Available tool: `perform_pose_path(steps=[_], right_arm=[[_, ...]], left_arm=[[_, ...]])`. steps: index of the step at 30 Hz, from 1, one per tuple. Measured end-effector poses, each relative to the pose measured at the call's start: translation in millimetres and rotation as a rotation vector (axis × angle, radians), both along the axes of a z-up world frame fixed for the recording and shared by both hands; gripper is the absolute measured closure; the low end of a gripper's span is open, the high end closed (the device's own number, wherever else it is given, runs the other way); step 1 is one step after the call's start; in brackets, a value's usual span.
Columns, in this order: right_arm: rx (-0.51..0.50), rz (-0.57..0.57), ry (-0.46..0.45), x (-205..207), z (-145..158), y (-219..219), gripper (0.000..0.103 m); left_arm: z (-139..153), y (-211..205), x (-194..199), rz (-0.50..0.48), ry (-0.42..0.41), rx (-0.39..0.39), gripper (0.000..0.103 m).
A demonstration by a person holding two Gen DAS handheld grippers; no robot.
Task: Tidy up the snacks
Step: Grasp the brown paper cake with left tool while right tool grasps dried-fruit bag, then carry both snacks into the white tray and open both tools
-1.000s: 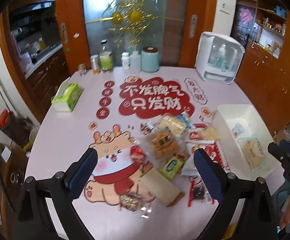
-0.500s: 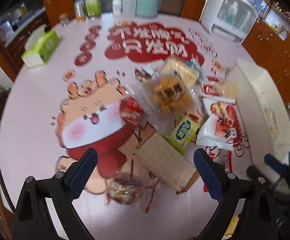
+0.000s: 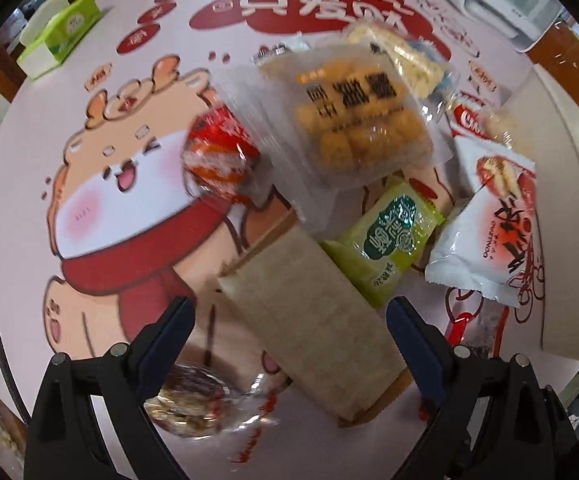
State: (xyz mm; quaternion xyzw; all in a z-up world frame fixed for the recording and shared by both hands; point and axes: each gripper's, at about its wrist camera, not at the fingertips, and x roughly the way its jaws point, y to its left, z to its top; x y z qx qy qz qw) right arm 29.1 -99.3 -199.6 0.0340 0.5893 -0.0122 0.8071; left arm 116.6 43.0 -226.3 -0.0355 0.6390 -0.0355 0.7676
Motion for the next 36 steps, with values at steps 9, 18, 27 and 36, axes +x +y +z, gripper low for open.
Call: perform_pose_path(steps=[9, 18, 27, 36], right_arm=[[-0.046, 0.037, -0.022, -2, 4, -4, 0.058], [-0.051, 0.053, -0.026, -2, 5, -5, 0.062], [-0.027, 0.050, -0.071, -7, 22, -5, 0.063], [-0.012, 0.061, -0.188, -13, 76, -13, 0.063]], left_arm=[[-18, -24, -4, -0.057, 0.053, 0.064, 0.007], [-7, -30, -32, -0.187, 0.023, 0.059, 0.036], [26, -12, -52, -0.175, -0.037, -0.027, 0.044], [102, -15, -70, -0.218, -0.199, -0.050, 0.044]])
